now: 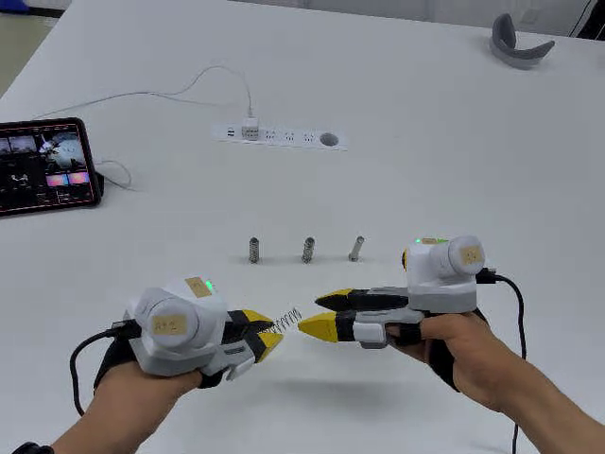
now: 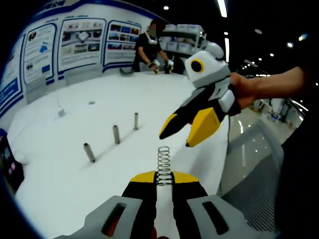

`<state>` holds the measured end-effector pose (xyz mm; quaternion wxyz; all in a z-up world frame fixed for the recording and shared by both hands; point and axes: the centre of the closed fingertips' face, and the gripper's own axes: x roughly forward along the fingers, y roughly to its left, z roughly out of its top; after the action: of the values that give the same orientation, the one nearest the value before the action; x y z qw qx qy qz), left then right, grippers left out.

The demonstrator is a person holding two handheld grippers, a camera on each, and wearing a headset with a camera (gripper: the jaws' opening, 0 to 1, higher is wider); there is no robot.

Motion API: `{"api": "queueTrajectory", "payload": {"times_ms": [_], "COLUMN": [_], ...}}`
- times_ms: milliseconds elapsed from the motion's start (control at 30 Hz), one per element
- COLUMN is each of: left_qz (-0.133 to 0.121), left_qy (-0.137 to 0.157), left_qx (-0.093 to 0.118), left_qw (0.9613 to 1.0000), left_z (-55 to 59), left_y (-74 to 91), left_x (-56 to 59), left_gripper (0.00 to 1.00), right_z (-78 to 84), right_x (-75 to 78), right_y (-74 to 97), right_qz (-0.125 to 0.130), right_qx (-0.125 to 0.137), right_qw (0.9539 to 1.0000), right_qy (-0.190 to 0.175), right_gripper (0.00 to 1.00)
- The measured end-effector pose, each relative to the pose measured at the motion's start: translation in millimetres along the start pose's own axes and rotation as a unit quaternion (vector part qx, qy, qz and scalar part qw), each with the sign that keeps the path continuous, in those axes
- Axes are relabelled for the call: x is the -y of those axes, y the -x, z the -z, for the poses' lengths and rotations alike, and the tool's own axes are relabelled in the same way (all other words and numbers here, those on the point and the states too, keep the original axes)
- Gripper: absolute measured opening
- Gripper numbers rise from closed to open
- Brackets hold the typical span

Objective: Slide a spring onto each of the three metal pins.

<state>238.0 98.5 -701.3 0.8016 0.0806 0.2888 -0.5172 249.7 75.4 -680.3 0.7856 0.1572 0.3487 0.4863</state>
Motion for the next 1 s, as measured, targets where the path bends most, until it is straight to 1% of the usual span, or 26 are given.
{"api": "queueTrajectory", "payload": {"times_ms": [133, 233, 467, 600, 700, 800, 1000], "left_qz": [0.006, 0.009, 0.015, 0.018, 0.019, 0.021, 0.024], "left_qy": [-0.005, -0.013, -0.026, -0.031, -0.036, -0.039, -0.043], "left_qx": [0.004, 0.007, 0.014, 0.019, 0.02, 0.019, 0.02], "left_qw": [1.0, 0.9999, 0.9995, 0.9992, 0.999, 0.9989, 0.9986], "left_z": [-5.8, -10.5, -20.9, -26.8, -27.7, -27.5, -29.4], "left_y": [-1.3, -1.0, 0.1, 1.1, 0.8, 0.9, 2.2], "left_x": [4.1, 6.7, 11.4, 12.8, 12.6, 12.8, 12.6], "left_gripper": [0.1, 0.1, 0.1, 0.1, 0.1, 0.1, 0.1], "right_z": [0.1, -0.5, -5.5, -5.0, -5.5, -7.5, -11.2], "right_x": [-1.9, -0.4, 1.2, 0.7, -3.6, -7.1, -9.1], "right_y": [-1.3, -1.1, 1.1, 0.3, 0.2, 0.8, 2.7], "right_qz": [-0.009, -0.012, -0.022, -0.025, -0.035, -0.041, -0.048], "right_qx": [0.001, 0.005, 0.026, 0.03, 0.032, 0.037, 0.045], "right_qw": [0.9999, 0.9998, 0.9983, 0.9978, 0.9971, 0.9968, 0.9959], "right_qy": [-0.008, -0.017, -0.047, -0.053, -0.059, -0.058, -0.063], "right_gripper": [0.34, 0.33, 0.28, 0.25, 0.22, 0.17, 0.16]}}
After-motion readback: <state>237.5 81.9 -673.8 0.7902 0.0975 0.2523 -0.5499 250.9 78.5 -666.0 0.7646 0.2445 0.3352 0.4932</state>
